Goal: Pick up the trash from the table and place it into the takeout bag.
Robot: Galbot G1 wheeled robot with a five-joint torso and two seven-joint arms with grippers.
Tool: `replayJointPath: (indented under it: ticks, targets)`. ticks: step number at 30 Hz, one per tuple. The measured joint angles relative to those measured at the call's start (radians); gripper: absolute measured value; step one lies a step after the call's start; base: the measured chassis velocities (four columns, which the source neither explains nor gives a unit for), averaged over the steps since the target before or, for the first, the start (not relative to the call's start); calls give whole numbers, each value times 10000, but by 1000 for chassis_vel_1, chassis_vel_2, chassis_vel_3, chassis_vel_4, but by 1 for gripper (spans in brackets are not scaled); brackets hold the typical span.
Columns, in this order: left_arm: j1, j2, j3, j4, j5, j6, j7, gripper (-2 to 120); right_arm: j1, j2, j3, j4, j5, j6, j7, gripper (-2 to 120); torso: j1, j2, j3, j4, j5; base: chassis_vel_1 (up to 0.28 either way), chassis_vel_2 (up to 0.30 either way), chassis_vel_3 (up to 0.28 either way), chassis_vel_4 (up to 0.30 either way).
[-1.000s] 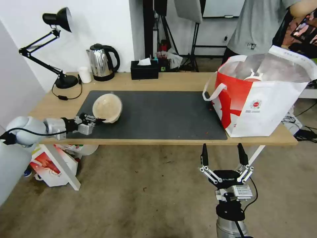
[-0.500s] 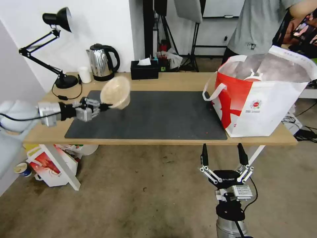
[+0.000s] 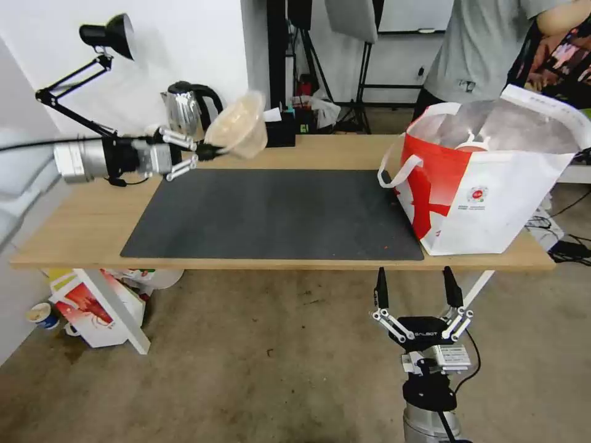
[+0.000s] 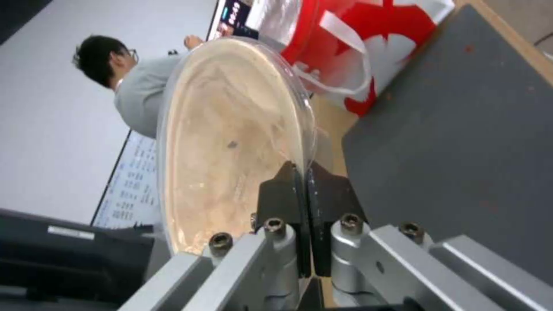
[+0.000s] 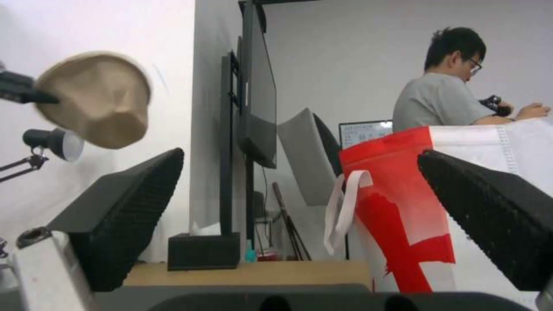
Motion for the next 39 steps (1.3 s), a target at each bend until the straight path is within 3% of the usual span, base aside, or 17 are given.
replayJointPath:
  ticks: [2,4,6,8,12,26,33,39]
  targets:
    - [-985,-218,948,354,-240,164,-27,0,0,0,1,0,0,0,0,100,0,0,0,2,-1,0,0,0,0]
    - [-1147,-265,1095,418,-263,171,-34,0,0,0,-1,0,0,0,0,100,0,0,0,2,-3,0,0,0,0]
    - [-2258,-735,1971,854,-340,238,-58,0,0,-1,0,0,0,0,0,100,0,0,0,0,-3,0,0,0,0]
    - [-2505,-872,2149,956,-356,252,-69,0,0,0,0,0,0,0,0,100,0,0,1,0,-2,0,0,0,0]
    - [-3715,-1920,3143,1456,-366,497,-87,0,0,0,0,0,0,0,0,100,1,-1,1,-5,2,0,0,0,0]
    - [-5437,-3408,4792,2435,-326,620,-84,0,1,0,0,0,0,0,0,100,1,-1,0,-2,2,0,0,0,0]
    - [-5544,-3854,4997,2621,-324,688,-78,0,1,0,0,0,0,0,0,100,0,0,0,3,-1,0,0,0,0]
    - [-5743,-4793,5204,3112,-277,728,-77,0,0,0,0,0,0,0,0,100,1,-1,0,-1,0,0,0,0,0]
